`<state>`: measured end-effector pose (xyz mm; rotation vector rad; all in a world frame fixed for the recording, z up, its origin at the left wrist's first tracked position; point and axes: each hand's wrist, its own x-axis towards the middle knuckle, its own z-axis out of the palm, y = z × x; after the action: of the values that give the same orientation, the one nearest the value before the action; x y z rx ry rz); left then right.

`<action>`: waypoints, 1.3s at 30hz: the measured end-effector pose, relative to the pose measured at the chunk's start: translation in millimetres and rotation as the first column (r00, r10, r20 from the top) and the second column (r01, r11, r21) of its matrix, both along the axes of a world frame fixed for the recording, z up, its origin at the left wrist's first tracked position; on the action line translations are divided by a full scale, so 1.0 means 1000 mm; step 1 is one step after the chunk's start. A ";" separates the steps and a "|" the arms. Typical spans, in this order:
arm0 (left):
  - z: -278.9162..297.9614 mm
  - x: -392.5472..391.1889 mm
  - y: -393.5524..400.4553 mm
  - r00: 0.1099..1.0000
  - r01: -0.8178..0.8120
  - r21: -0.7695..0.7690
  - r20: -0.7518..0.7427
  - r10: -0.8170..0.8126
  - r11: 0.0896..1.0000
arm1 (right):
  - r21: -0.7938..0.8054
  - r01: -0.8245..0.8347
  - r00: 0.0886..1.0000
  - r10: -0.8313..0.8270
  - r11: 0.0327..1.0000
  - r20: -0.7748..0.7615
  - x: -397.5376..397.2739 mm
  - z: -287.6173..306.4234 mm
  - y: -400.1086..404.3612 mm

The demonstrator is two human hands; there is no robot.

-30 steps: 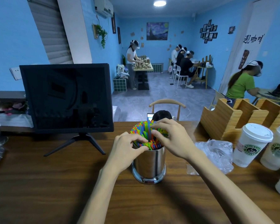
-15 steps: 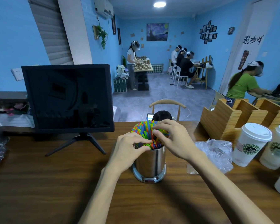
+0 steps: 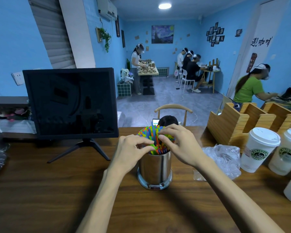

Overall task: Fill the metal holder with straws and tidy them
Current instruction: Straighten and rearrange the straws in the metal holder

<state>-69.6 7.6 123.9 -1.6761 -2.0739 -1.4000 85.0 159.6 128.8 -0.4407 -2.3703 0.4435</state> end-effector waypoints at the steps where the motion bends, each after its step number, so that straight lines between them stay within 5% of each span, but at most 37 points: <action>1: 0.000 0.000 0.000 1.000 0.010 -0.010 -0.030 -0.010 1.000 | 0.001 0.000 1.000 0.000 1.000 0.001 0.000 0.000 0.000; 6: -0.002 0.003 0.001 0.983 -0.015 -0.073 -0.182 0.001 0.997 | 0.004 -0.007 1.000 0.007 1.000 -0.002 0.001 0.000 -0.002; 27: 0.020 -0.006 0.008 0.983 -0.026 0.102 -0.180 0.044 0.994 | 0.023 0.014 1.000 -0.013 1.000 -0.028 -0.021 -0.011 -0.015; 33: 0.016 0.000 0.010 0.996 -0.017 0.145 0.086 0.004 0.989 | 0.061 -0.008 0.999 0.010 0.998 -0.031 -0.025 -0.012 -0.015; 39: 0.015 0.008 0.010 0.900 -0.026 0.162 0.434 -0.047 0.986 | -0.047 -0.037 0.997 0.033 0.998 -0.076 -0.022 -0.011 -0.014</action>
<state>-61.2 17.8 138.8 -1.4059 -2.0768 -2.0466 62.6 145.3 117.6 -0.3980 -2.3021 0.5255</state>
